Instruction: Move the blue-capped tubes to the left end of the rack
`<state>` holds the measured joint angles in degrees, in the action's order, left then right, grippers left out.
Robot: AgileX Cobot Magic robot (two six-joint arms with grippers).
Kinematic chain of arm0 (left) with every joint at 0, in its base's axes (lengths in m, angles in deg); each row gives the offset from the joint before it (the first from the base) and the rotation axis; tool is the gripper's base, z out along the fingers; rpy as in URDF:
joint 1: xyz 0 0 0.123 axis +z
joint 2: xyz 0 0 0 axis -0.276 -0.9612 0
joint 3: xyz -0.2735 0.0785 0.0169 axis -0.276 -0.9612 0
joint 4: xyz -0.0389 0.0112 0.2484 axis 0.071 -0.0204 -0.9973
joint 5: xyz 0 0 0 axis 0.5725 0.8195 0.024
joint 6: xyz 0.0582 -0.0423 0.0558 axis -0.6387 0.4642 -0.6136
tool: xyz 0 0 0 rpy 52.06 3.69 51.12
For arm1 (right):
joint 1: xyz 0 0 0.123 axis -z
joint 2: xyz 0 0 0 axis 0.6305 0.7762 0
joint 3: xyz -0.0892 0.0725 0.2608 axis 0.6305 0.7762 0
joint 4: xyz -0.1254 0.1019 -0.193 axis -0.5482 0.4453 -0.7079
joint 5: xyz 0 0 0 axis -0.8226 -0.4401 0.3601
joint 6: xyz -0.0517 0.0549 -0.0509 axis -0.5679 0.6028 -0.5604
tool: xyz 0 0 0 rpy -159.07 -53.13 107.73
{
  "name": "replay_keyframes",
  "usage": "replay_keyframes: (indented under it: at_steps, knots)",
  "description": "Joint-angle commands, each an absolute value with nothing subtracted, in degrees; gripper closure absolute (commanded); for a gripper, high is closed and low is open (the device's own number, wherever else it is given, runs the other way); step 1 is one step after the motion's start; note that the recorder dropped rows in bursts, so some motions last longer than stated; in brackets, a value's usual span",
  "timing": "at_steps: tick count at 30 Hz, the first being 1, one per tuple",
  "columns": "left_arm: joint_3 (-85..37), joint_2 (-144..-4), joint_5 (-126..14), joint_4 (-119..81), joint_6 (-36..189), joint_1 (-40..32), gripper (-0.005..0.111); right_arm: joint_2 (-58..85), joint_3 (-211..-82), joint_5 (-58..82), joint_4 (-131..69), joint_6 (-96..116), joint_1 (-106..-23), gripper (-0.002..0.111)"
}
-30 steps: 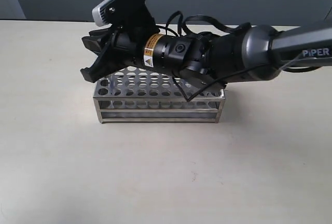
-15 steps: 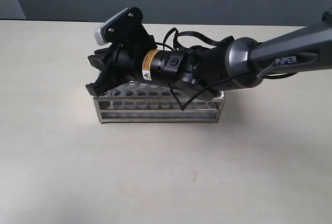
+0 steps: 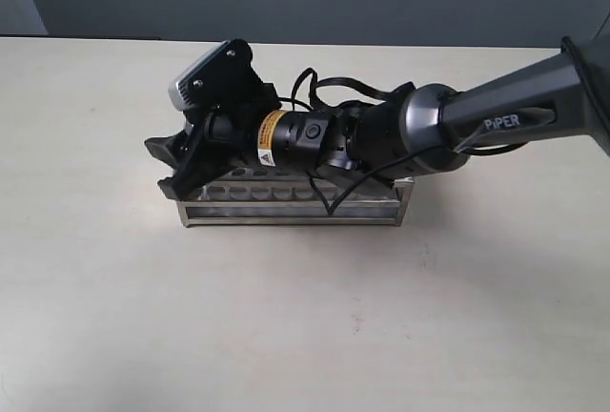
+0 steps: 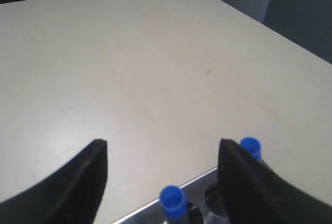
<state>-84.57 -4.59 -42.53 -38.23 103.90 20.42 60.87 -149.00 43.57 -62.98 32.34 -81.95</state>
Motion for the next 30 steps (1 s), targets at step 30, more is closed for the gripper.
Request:
replay_keyframes:
  at_steps: [30]
  knots:
    - [-84.8,-4.4,-42.8,-38.0,104.0,19.9,0.106,53.4,-130.4,48.8,-33.0,11.6,-65.8,0.045]
